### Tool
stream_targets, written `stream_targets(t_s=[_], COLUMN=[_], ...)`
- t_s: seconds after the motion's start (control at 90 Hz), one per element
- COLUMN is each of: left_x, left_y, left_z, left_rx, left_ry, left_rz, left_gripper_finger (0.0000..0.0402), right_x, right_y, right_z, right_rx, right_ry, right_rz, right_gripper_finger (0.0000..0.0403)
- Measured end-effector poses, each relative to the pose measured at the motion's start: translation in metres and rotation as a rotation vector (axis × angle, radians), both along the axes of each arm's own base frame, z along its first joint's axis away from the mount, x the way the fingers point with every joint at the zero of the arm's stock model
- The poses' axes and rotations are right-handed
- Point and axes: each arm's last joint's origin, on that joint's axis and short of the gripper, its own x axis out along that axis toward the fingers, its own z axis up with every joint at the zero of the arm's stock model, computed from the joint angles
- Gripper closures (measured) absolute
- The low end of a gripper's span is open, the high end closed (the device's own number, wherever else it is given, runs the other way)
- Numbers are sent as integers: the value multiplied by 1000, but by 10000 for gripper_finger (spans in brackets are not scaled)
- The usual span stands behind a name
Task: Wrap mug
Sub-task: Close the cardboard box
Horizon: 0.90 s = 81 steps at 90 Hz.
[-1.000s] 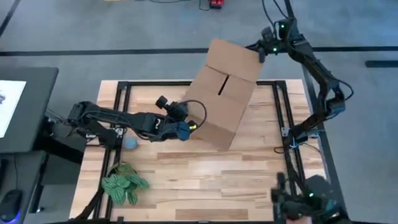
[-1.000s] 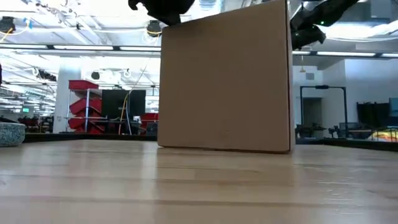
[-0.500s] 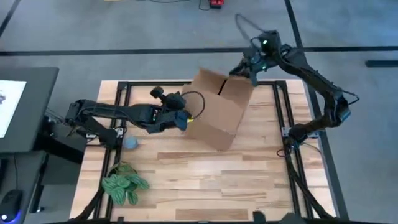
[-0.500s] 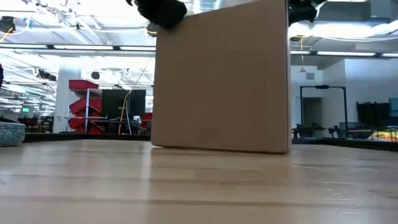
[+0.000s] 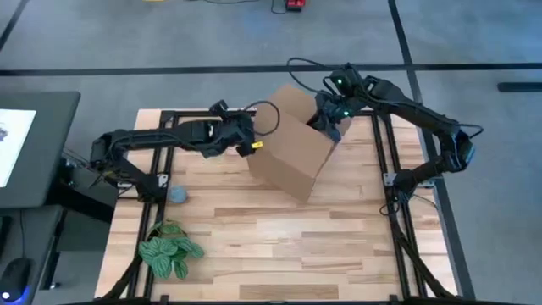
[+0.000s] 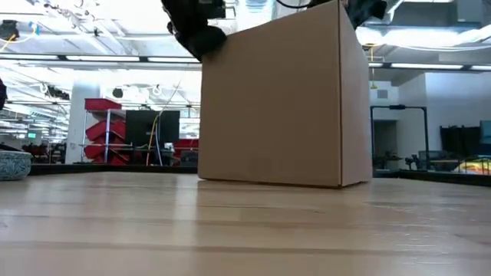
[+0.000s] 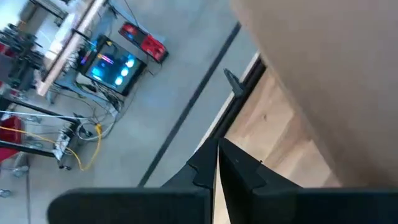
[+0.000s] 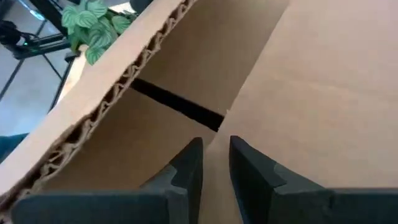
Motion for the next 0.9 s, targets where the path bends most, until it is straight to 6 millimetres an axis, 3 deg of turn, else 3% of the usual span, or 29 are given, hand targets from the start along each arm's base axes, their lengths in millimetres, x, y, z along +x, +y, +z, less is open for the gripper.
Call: stream_targets(t_s=[0.333,0.489,0.644,0.9], left_x=[-18,-22,-25,-29], left_y=[46,54,32,-23], left_z=[-6,-3,20,53], left_rx=[-58,-55,-70,-101], left_ry=[115,122,-12,-257], left_rz=[39,20,-124,-327], left_gripper_finger=[402,402,402,402], right_x=[-13,-20,-21,-22], right_y=[17,22,22,19], right_z=[18,20,17,16], right_rx=[-15,-40,-48,-91], right_ry=[0,44,75,92], right_rz=[-112,-150,-148,-158], right_gripper_finger=[337,337,337,337])
